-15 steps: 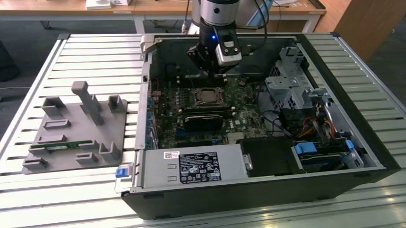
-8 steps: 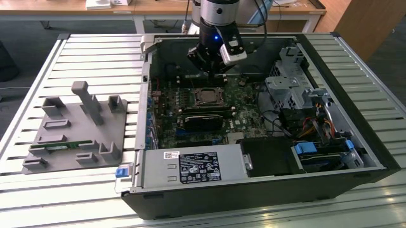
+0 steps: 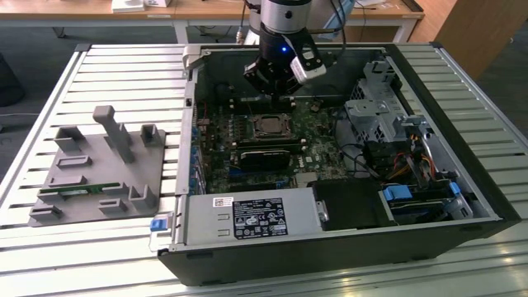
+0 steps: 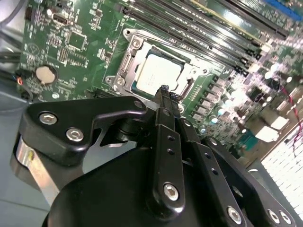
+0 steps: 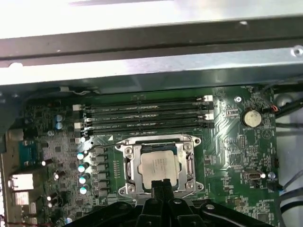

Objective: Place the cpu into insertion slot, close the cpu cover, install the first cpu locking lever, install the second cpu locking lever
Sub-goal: 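Install the first cpu locking lever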

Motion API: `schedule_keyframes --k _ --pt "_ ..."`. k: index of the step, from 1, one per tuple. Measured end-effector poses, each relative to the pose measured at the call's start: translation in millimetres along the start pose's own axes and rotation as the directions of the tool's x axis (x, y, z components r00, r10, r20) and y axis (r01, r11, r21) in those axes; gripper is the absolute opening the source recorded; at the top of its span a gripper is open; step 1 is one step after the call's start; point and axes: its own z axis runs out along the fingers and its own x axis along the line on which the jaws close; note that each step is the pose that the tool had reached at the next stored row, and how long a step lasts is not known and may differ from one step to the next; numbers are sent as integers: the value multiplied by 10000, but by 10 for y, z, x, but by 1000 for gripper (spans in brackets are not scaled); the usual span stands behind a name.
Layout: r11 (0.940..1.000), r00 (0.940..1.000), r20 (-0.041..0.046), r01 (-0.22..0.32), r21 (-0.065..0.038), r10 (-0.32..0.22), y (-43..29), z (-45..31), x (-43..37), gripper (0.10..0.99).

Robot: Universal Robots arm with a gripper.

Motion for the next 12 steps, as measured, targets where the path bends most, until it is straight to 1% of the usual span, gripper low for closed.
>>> schedule_keyframes --k 4,7,10,12 --pt "9985 9985 1 542 4 -542 0 0 0 106" --pt "9956 9956 1 935 9 -935 0 0 0 106" --pt "9898 9898 1 1427 14 -1427 0 1 0 106" --pt "9841 9841 1 1774 17 -1774 0 2 0 106"
